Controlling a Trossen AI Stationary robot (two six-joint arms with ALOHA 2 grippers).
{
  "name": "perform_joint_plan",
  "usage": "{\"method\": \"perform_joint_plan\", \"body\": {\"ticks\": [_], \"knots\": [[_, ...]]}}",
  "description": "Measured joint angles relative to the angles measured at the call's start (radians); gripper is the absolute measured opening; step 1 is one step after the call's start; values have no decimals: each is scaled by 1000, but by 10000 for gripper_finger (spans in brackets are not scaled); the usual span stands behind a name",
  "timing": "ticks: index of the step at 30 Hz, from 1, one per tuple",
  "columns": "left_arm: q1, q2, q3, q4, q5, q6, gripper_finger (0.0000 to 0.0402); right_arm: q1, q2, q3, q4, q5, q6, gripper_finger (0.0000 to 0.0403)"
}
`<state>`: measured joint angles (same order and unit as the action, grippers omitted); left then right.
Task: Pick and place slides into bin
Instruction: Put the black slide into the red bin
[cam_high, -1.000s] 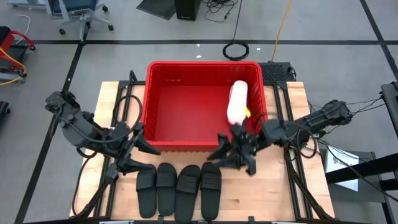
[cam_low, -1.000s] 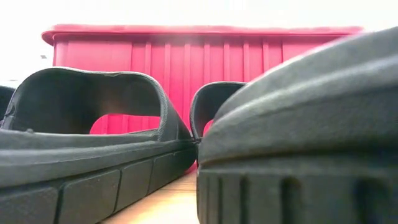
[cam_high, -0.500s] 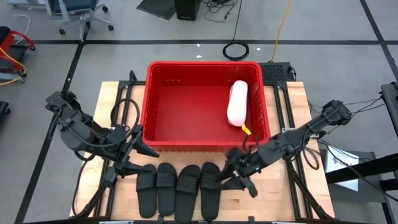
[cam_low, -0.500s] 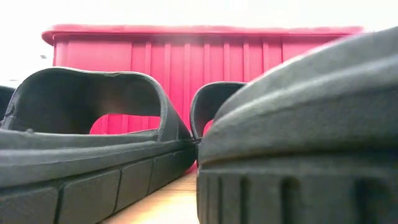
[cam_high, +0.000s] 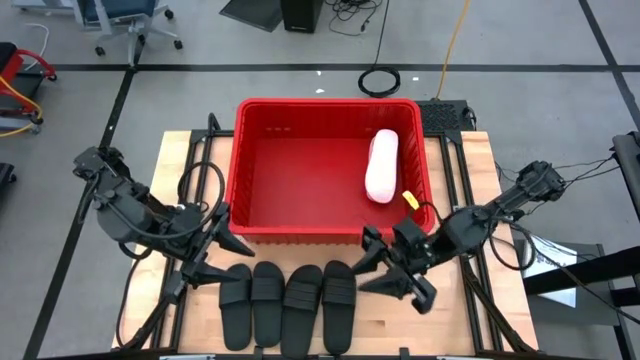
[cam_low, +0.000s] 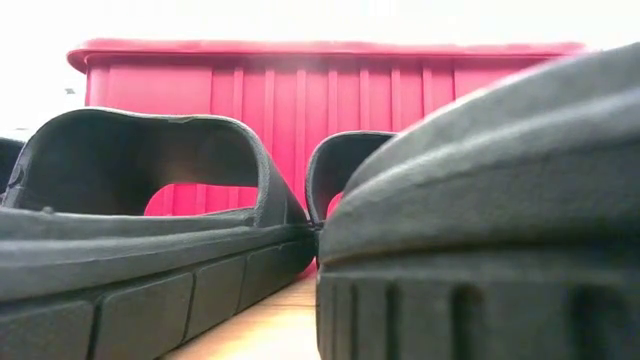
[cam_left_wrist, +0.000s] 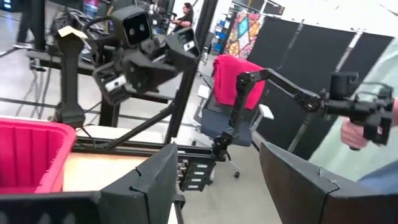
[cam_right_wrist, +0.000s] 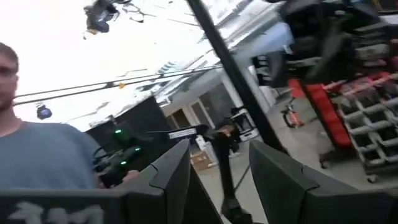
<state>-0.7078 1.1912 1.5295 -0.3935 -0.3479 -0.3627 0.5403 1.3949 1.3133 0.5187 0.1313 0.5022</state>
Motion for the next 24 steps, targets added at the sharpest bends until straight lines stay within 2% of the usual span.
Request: {"method": "perform_joint_plan", "body": {"ticks": [3,5,13,16,20,24], "knots": [[0,0,0,-8,27,2,225,10,44,103,-27,-3,-61,157],[0,0,0,-17,34,1,225,14,96,223,-120,-3,-117,157],[-32,-4,0,-25,36,4,225,-3,406,788,-720,-1,-127,157],[-54,-14,0,-30,36,3,225,2,510,944,-1022,0,-68,157],[-83,-27,0,-32,34,6,225,20,595,1001,-1303,19,52,157],[-104,-38,0,-45,29,6,225,57,648,1002,-1490,145,131,157]]}}
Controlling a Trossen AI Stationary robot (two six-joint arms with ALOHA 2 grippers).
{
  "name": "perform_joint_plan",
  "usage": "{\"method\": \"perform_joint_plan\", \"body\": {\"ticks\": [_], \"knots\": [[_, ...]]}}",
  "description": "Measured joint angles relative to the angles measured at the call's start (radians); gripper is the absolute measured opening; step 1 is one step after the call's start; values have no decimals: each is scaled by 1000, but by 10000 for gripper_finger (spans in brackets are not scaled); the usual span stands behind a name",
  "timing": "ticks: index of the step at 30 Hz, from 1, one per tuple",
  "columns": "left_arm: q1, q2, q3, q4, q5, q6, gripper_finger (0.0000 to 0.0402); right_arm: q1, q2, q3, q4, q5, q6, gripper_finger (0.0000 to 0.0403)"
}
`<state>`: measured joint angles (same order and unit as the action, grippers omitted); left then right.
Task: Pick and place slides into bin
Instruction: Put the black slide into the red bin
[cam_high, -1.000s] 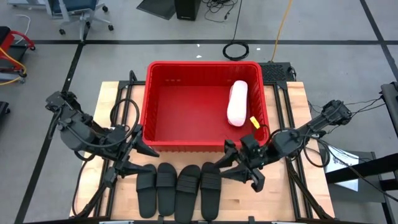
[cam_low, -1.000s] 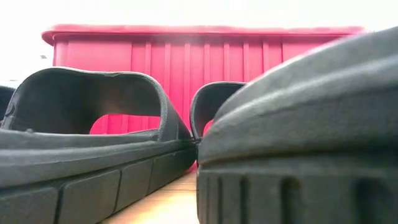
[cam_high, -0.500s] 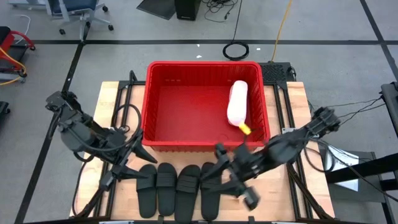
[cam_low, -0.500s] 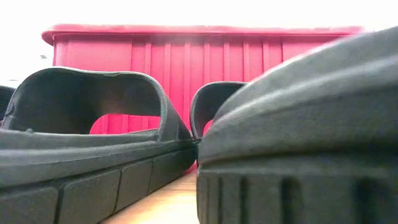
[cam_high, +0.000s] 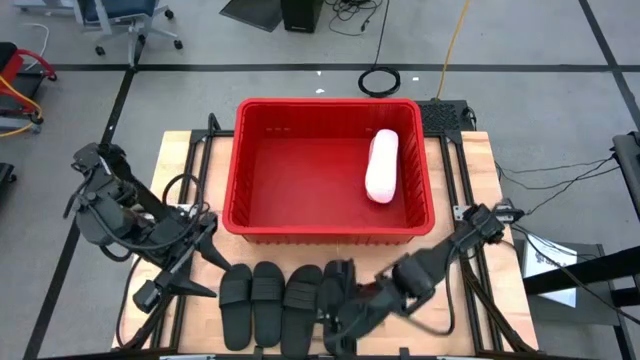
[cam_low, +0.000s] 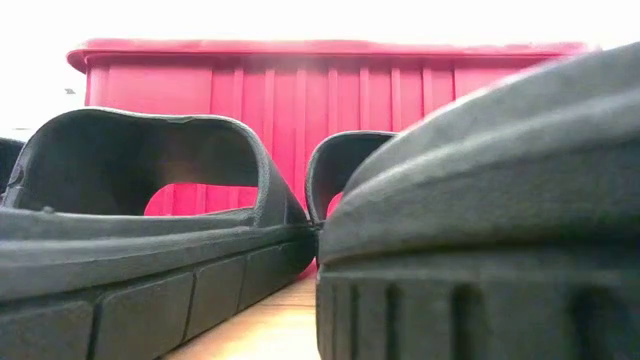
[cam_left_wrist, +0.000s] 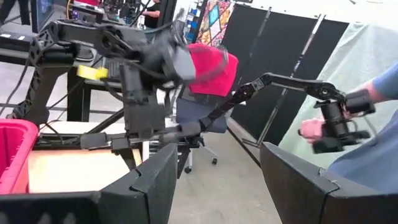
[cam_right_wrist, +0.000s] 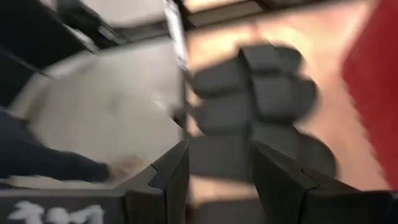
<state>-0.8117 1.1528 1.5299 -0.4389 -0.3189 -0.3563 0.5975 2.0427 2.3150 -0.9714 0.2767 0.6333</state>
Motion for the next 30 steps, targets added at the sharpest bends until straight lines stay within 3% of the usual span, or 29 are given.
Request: {"method": "perform_joint_plan", "body": {"ticks": [7,18,26,30], "knots": [[-34,-11,0,-26,-27,2,225,57,88,1,-286,162,108,157],[-42,-11,0,-45,-27,-31,225,82,249,1,-368,157,114,157],[-43,-11,0,-45,-27,-21,225,52,260,-92,-217,187,124,157],[-43,-11,0,-46,-27,-20,225,50,259,-117,-111,89,136,157]]}}
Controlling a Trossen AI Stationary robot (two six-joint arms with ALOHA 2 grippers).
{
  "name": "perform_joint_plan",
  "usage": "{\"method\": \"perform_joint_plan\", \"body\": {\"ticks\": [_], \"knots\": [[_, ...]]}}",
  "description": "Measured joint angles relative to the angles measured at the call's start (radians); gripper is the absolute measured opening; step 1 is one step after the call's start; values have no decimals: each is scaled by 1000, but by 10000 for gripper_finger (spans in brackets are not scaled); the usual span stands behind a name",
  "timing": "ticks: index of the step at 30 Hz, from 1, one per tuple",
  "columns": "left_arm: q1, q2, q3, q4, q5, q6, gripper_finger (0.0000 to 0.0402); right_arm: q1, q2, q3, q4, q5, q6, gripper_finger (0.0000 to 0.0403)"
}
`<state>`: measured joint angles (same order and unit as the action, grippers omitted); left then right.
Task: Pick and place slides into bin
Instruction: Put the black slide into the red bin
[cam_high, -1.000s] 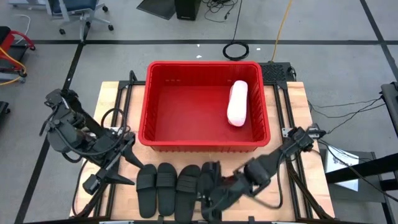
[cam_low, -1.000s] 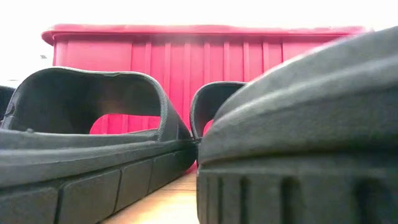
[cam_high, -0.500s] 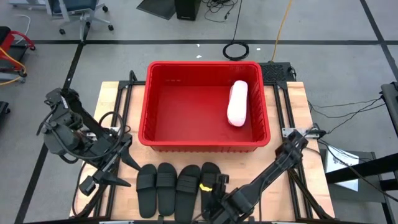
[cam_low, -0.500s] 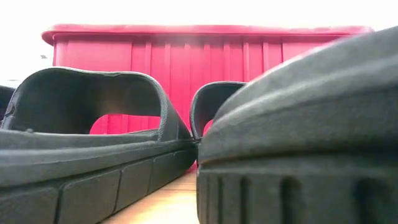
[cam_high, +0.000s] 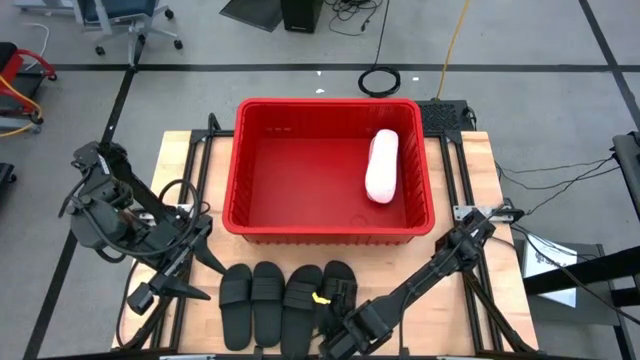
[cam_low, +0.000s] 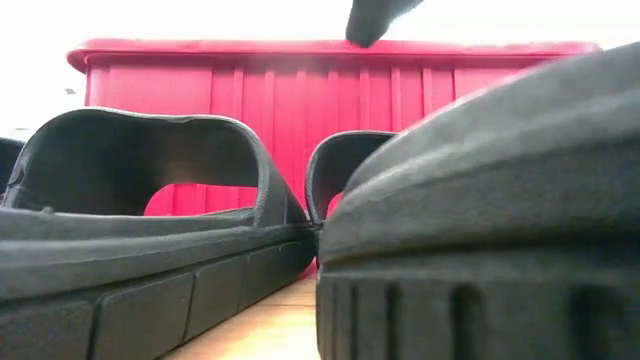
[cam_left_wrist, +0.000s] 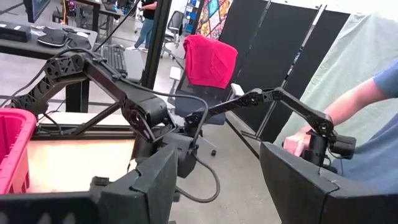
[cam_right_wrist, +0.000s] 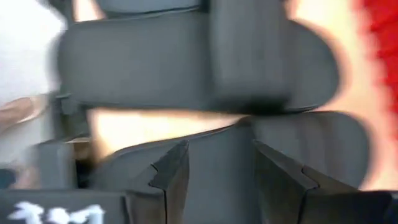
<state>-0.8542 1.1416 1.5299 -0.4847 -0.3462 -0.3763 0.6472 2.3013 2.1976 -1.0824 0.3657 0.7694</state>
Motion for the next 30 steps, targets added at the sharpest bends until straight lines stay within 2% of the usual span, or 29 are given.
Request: {"method": "perform_joint_plan", "body": {"ticks": [4,19,22,30], "knots": [[0,0,0,-7,0,0,225,2,-1,-24,68,-81,-38,157],[0,0,0,-13,0,2,225,1,-1,-51,144,-84,-46,157],[0,0,0,-13,-1,2,225,-5,-1,-51,143,-133,-61,157],[0,0,0,-12,-5,2,225,-22,-1,-51,146,-132,-60,157]]}}
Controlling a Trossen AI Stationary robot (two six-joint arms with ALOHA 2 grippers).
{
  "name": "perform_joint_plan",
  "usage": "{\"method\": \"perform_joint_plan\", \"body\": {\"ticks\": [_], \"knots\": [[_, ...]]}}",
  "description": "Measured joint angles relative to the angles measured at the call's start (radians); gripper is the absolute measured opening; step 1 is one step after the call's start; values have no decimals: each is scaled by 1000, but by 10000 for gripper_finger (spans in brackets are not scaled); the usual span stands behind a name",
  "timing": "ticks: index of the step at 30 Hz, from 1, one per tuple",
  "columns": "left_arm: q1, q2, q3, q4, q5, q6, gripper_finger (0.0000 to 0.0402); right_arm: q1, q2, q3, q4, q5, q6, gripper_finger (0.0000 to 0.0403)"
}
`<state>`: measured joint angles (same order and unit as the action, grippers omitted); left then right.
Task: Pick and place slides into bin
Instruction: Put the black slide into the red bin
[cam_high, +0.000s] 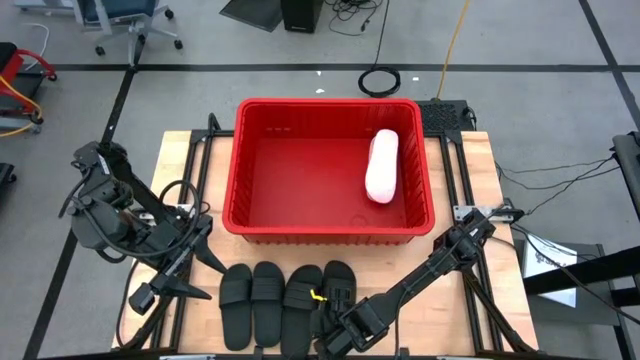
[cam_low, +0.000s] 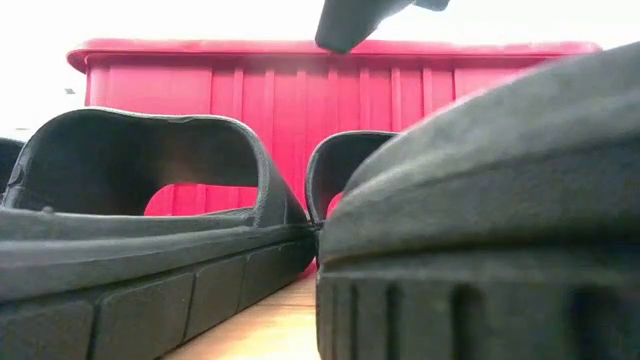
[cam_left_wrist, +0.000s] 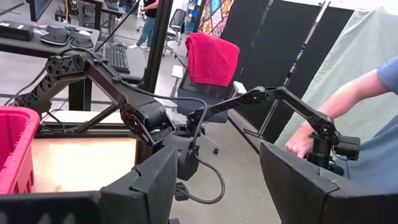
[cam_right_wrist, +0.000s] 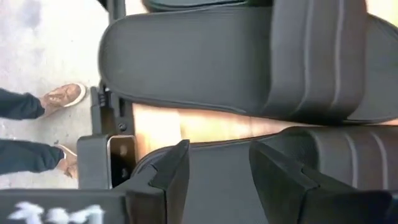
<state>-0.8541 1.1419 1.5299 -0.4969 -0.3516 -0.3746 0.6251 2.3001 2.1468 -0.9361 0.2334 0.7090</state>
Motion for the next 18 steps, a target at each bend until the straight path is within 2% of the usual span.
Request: {"method": "perform_joint_plan", "body": {"ticks": [4,7,11,18], "knots": [[0,0,0,0,0,0,225,-15,0,0,-33,-19,6,157],[0,0,0,0,-1,0,225,-18,-2,0,-37,-19,-57,157],[0,0,0,0,0,0,225,-15,-7,0,-84,68,-57,157],[0,0,0,-1,0,1,225,-15,-10,0,-247,162,-40,157]]}}
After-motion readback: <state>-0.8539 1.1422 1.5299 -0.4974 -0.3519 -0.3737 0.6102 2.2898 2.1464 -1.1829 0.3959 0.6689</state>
